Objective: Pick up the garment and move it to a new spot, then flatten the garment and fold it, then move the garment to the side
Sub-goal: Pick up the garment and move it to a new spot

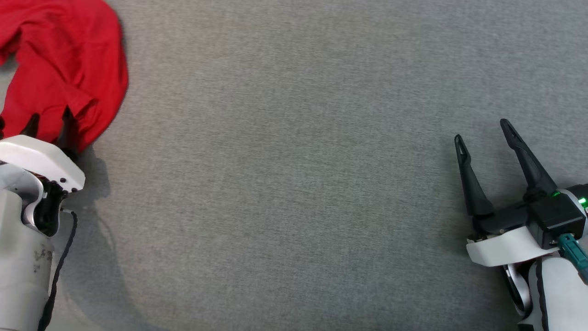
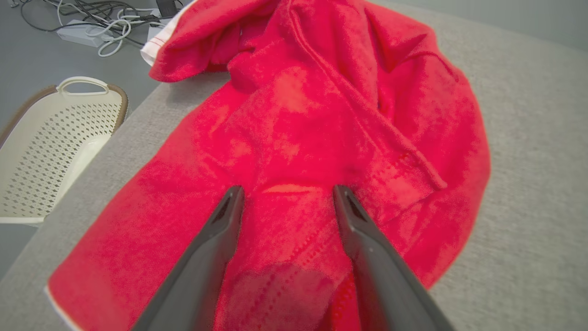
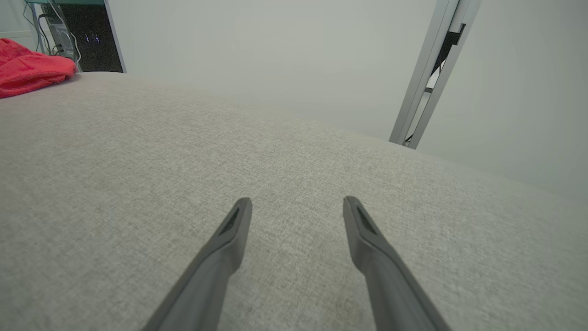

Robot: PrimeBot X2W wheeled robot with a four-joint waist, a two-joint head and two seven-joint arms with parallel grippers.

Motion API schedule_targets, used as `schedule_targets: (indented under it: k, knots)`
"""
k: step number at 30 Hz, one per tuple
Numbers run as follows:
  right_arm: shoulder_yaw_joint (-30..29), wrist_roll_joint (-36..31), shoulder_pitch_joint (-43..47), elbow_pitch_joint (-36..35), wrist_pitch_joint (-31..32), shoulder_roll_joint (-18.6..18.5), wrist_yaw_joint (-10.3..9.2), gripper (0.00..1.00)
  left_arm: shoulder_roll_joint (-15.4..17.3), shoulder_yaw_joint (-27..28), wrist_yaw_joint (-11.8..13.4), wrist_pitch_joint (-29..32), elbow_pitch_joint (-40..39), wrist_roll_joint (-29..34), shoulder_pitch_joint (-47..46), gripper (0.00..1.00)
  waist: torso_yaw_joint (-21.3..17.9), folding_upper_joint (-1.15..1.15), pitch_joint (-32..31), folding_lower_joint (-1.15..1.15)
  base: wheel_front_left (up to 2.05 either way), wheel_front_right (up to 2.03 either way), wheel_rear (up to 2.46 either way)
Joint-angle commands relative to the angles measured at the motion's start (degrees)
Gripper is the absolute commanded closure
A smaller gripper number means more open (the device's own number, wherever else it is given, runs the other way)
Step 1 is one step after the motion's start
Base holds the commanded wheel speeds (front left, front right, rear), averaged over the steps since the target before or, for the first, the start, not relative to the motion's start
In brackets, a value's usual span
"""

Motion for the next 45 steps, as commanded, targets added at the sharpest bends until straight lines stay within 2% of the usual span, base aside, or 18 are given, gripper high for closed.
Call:
schedule_targets:
  k: [1,3,4,5,6,10,17,18,23,27,30,33,38,41,45]
  knots:
    - [0.06,0.33,-0.16,0.61,0.04,-0.25,-0.01,0.00,0.27,-0.79,-0.06,1.88,2.25,-0.62,-1.12,0.00,-1.87,0.00,0.86,0.00,0.00,0.00,0.00]
    - [0.22,0.54,-0.24,0.43,0.04,-0.01,-0.01,0.00,0.64,-1.87,-0.07,3.10,5.03,-0.73,-1.97,0.00,-2.36,0.00,0.58,0.00,0.00,0.00,0.00]
    - [0.36,0.72,-0.28,0.47,0.04,0.10,-0.01,0.00,0.59,-2.52,-0.07,3.67,6.06,-0.94,-2.20,0.15,-2.56,0.00,0.40,0.00,0.00,0.00,0.00]
    - [0.42,0.87,-0.28,0.59,0.04,0.19,-0.01,0.00,0.79,-2.98,-0.07,3.72,6.86,-1.20,-2.26,0.78,-2.73,0.00,0.12,0.00,0.00,0.00,0.00]
    - [0.46,1.06,-0.25,0.64,0.03,0.27,-0.01,0.00,0.94,-3.54,-0.07,3.76,7.39,-1.53,-2.14,1.00,-2.89,0.00,-0.22,0.00,0.00,0.00,0.00]
    - [0.27,1.87,0.09,0.81,0.03,0.75,-0.01,0.00,2.04,-5.10,-0.06,3.46,6.29,-5.08,-0.82,1.00,-3.53,0.00,-2.14,0.00,0.00,0.00,0.00]
    - [-0.04,3.77,1.86,1.52,0.03,1.83,-0.01,0.00,4.59,-11.60,-0.07,-2.01,-8.23,-10.70,1.75,1.00,-5.18,0.00,-7.78,0.00,0.00,0.00,0.00]
    - [-0.04,3.77,1.86,1.52,0.03,1.83,-0.01,0.00,4.59,-11.60,-0.07,-2.01,-8.23,-10.70,1.75,1.00,-5.18,0.00,-7.78,0.00,0.00,0.00,0.00]
    - [0.12,5.73,3.29,1.53,0.03,2.06,-0.01,0.00,5.77,-15.86,-0.07,-2.43,-22.85,-13.47,4.09,1.00,-8.43,0.00,-12.05,0.00,0.00,0.00,0.00]
    - [0.45,8.77,4.41,1.15,0.02,2.10,-0.01,0.00,4.50,-17.20,0.11,-0.65,-34.99,-16.09,6.60,1.00,-12.35,0.00,-14.67,0.00,0.00,0.00,0.00]
    - [0.58,10.56,5.07,0.91,0.02,2.09,-0.01,0.00,2.11,-17.83,1.98,1.23,-43.89,-18.06,8.00,1.00,-15.82,0.00,-15.79,0.00,0.00,0.00,0.00]
    - [0.76,11.91,5.63,0.46,0.02,2.12,-0.01,0.00,-1.39,-19.00,5.02,2.85,-51.37,-19.89,9.33,1.00,-19.32,0.00,-15.90,0.00,0.00,0.00,0.00]
    - [1.30,14.06,6.11,-0.02,0.02,2.12,-0.01,0.00,-7.89,-21.05,10.05,4.80,-59.93,-23.93,11.97,1.00,-25.11,0.00,-14.63,0.00,0.00,0.00,0.00]
    - [1.39,15.13,6.17,-0.24,0.02,2.15,-0.01,0.00,-10.39,-22.04,12.43,5.88,-61.55,-26.37,14.65,1.00,-27.79,0.00,-13.45,0.00,0.00,0.00,0.00]
    - [1.29,16.61,6.52,-0.27,0.02,2.14,-0.01,0.00,-9.74,-19.95,16.05,5.53,-56.81,-27.30,17.89,1.00,-30.08,0.00,-12.07,0.00,0.00,0.00,0.00]
